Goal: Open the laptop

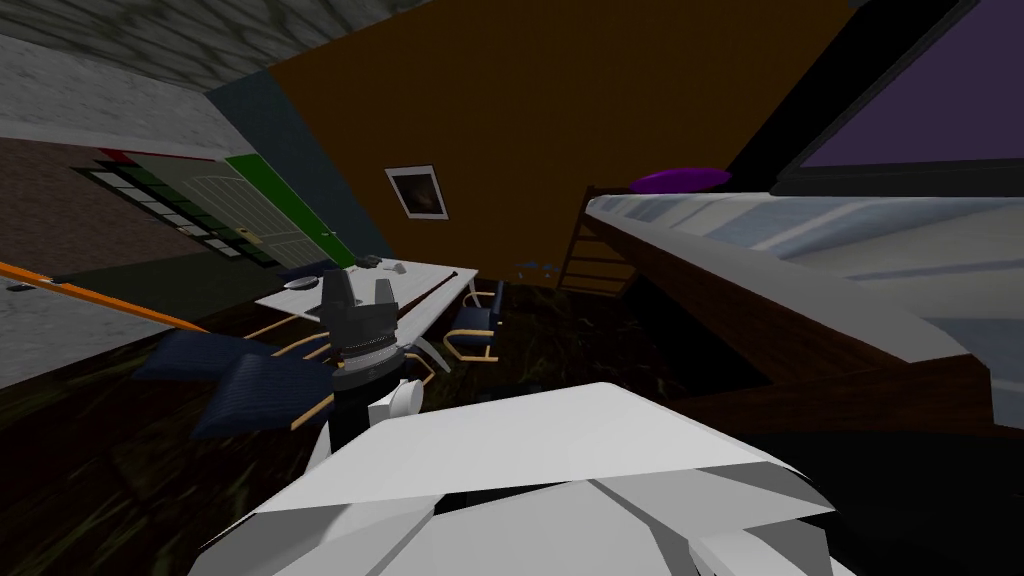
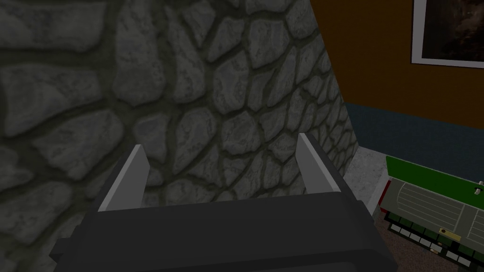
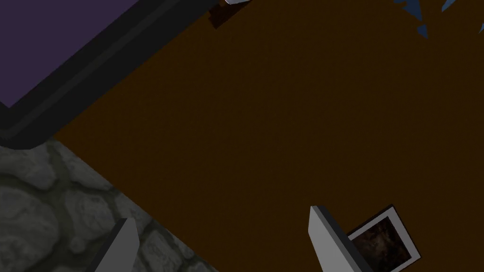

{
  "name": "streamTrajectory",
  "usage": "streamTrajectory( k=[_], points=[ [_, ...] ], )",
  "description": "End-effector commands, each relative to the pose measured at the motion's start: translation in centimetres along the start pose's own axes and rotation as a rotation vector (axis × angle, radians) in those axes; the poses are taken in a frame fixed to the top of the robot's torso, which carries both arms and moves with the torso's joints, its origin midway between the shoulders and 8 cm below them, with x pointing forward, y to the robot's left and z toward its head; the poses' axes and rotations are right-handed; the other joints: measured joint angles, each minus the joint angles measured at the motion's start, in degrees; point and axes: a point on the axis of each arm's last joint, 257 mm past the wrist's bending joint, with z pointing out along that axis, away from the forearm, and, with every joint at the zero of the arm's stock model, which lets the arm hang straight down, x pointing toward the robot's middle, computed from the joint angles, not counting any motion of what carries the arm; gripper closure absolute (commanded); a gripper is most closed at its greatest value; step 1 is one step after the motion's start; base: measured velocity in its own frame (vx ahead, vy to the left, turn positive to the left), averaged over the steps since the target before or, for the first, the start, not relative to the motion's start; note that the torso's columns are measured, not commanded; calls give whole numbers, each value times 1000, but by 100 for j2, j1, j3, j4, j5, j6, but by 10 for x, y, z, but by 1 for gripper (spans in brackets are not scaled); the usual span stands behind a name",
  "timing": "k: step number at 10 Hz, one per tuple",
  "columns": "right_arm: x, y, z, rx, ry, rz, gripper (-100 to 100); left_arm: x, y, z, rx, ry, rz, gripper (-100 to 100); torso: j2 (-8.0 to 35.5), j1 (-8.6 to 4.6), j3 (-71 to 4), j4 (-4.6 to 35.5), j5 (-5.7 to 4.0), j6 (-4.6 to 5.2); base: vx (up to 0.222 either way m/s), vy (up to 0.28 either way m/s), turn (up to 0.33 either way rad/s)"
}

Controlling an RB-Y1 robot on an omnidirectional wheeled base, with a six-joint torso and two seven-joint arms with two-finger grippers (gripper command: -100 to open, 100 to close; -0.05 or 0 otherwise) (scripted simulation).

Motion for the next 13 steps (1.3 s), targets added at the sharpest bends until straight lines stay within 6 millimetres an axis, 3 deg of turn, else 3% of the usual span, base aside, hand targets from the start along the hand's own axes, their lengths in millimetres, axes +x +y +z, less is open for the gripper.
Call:
streamTrajectory(
  k=[1,3,8,9,12,13],
  points=[
    [-19,-14,-12,49,11,-53,-100,0,0,0,0,0,0,0,-4,26,-4,-4,1,-3,-36,-148,-11],
    [-29,-30,-24,91,23,-91,-100,0,0,0,0,0,0,0,-23,44,-14,-7,14,-3,3,-206,-11],
    [-26,-30,-17,108,67,-78,-100,0,0,0,0,0,0,0,0,39,0,0,9,-1,-24,-99,146],
    [-26,-30,-18,102,55,-77,100,0,0,0,0,0,0,0,-4,51,-1,1,11,3,15,39,-229],
    [-27,-30,-21,94,28,-77,100,0,0,0,0,0,0,0,13,75,10,5,12,10,39,99,-159],
    [-23,-43,-20,131,-2,-104,100,0,0,0,0,0,0,0,19,48,9,0,12,-5,-44,48,113]
  ],
)
